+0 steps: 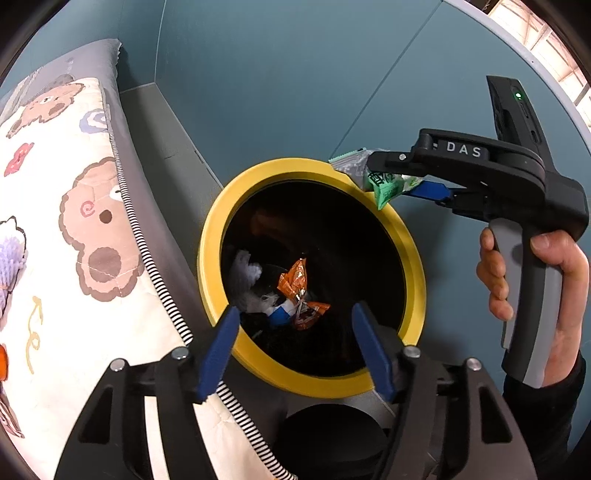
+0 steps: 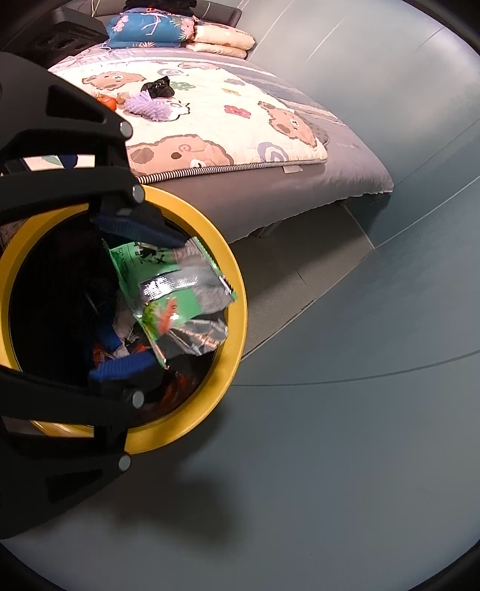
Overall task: Collect trash
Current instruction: 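Open both tools to drop the bag and packet into the bin, then move both open tools back over the trash on the bed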
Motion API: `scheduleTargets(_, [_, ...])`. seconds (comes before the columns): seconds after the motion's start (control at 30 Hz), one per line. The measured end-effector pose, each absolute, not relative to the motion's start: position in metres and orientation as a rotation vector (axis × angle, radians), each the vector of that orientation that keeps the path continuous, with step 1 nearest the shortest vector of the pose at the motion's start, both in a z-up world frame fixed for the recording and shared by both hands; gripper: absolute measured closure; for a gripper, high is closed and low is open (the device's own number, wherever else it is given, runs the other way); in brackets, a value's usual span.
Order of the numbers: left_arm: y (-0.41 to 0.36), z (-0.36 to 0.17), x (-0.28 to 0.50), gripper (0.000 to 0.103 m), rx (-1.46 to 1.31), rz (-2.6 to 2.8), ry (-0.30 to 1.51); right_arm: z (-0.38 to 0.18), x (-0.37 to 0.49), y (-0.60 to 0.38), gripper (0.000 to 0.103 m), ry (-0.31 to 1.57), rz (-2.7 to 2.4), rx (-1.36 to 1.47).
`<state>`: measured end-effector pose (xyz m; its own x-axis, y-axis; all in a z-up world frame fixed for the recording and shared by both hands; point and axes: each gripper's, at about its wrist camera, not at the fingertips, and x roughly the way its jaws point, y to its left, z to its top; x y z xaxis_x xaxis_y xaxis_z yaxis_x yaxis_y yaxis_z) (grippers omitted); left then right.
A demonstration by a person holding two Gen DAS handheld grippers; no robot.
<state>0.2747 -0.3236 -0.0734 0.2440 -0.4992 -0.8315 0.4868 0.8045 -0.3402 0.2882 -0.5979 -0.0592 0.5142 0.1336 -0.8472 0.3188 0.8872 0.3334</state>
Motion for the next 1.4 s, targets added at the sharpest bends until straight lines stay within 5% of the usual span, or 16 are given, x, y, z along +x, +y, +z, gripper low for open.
scheduleTargets(0.63, [-0.264, -0.062, 0.281, 0.031, -0.079, -0.607, 1.102, -0.041, 0.282, -0.560, 0.039, 1.035, -0.115, 0.446])
scheduleTargets(1.4, [-0.057, -0.076, 0.290, 0.028, -0.198, -0.258, 1.098, -0.040, 0.327, -0.393, 0.038, 1.101, 0.119, 0.310])
